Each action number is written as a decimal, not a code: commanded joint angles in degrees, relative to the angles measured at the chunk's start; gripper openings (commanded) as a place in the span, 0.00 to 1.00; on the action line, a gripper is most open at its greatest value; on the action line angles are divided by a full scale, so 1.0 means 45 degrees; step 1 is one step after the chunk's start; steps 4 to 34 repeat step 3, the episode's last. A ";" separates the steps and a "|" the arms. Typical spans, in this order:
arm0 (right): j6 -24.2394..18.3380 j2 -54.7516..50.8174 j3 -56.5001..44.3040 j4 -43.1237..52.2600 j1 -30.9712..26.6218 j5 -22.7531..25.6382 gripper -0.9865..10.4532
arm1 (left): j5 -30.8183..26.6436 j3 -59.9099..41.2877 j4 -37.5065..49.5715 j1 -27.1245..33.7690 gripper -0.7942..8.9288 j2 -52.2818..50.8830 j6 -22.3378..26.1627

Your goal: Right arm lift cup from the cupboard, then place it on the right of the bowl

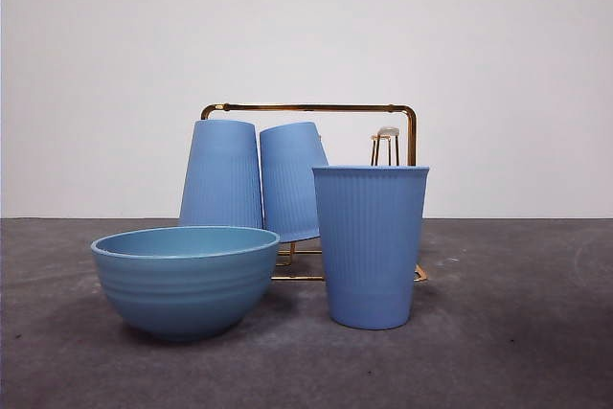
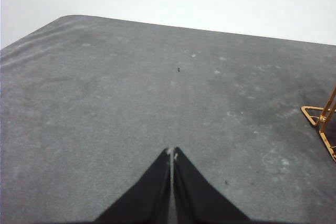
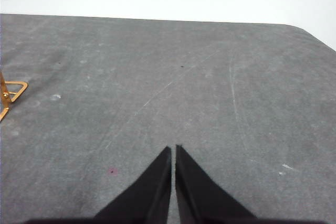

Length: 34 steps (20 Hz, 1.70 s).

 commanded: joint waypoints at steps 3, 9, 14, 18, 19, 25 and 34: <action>-0.0194 -0.0019 -0.0131 0.0301 0.0019 0.0087 0.10 | 0.0049 -0.0253 -0.0058 0.0000 0.09 -0.0015 0.0068; -0.0194 -0.0019 -0.0131 0.0301 0.0019 0.0087 0.10 | 0.0049 -0.0253 -0.0058 0.0000 0.09 -0.0015 0.0068; -0.0194 -0.0019 -0.0131 0.0301 0.0019 0.0087 0.10 | 0.0049 -0.0253 -0.0058 0.0000 0.09 -0.0015 0.0068; -0.0194 -0.0019 -0.0131 0.0301 0.0019 0.0087 0.10 | 0.0049 -0.0253 -0.0058 0.0000 0.09 -0.0015 0.0068; -0.0194 -0.0019 -0.0131 0.0301 0.0019 0.0087 0.10 | 0.0049 -0.0253 -0.0058 0.0000 0.09 -0.0015 0.0068; -0.0194 -0.0019 -0.0131 0.0301 0.0019 0.0087 0.10 | 0.0049 -0.0253 -0.0058 0.0000 0.09 -0.0015 0.0068; -0.0194 -0.0019 -0.0131 0.0301 0.0019 0.0087 0.10 | 0.0049 -0.0253 -0.0058 0.0000 0.09 -0.0015 0.0068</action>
